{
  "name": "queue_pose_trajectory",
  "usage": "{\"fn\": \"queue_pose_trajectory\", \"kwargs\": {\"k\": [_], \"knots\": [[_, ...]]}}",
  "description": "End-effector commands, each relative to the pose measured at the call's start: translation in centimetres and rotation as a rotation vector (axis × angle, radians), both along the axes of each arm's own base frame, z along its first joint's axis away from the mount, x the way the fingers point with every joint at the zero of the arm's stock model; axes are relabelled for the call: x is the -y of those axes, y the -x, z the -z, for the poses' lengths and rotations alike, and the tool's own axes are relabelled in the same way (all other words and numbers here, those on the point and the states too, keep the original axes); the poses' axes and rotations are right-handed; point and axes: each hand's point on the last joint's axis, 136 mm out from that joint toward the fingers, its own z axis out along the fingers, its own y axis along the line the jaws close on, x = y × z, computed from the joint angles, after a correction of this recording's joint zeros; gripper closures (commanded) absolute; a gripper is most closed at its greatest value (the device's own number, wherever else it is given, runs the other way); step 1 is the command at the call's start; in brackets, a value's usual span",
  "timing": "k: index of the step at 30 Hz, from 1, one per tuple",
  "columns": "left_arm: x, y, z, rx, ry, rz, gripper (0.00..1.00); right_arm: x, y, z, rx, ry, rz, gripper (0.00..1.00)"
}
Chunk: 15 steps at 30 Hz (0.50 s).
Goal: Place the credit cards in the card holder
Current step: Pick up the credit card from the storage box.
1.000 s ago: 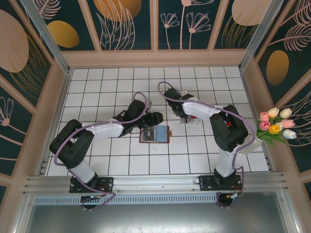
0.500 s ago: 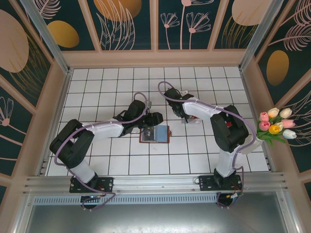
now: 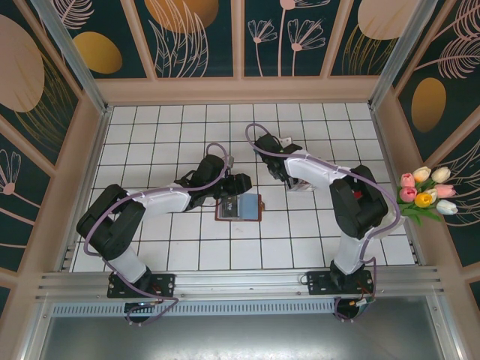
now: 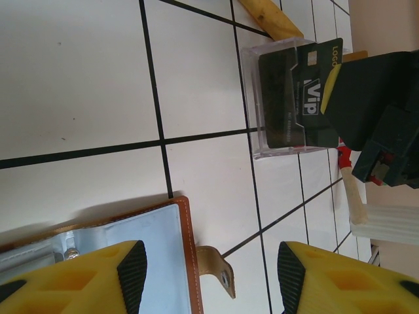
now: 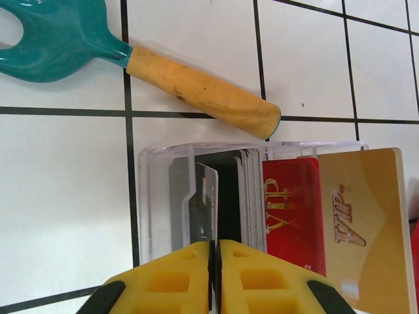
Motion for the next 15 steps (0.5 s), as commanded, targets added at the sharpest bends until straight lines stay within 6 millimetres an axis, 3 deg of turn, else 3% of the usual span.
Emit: {"fn": "queue_pose_trajectory", "kwargs": {"k": [1,6,9,15], "knots": [[0.3,-0.2,-0.1,0.015,-0.012,0.011,0.42,0.2,0.2,-2.2,0.021,-0.031,0.003,0.88],[0.3,-0.2,-0.4,0.019,-0.011,0.01,0.42,-0.4,0.4,-2.8,0.023,-0.097,-0.004,0.92],[0.0,-0.3,-0.7,0.029,-0.016,0.001,0.42,-1.1,0.5,-4.1,0.041,-0.166,-0.012,0.96],[-0.5,-0.9,-2.7,0.062,0.02,-0.017,0.39,-4.5,1.5,-9.5,0.133,-0.51,-0.088,1.0]]}}
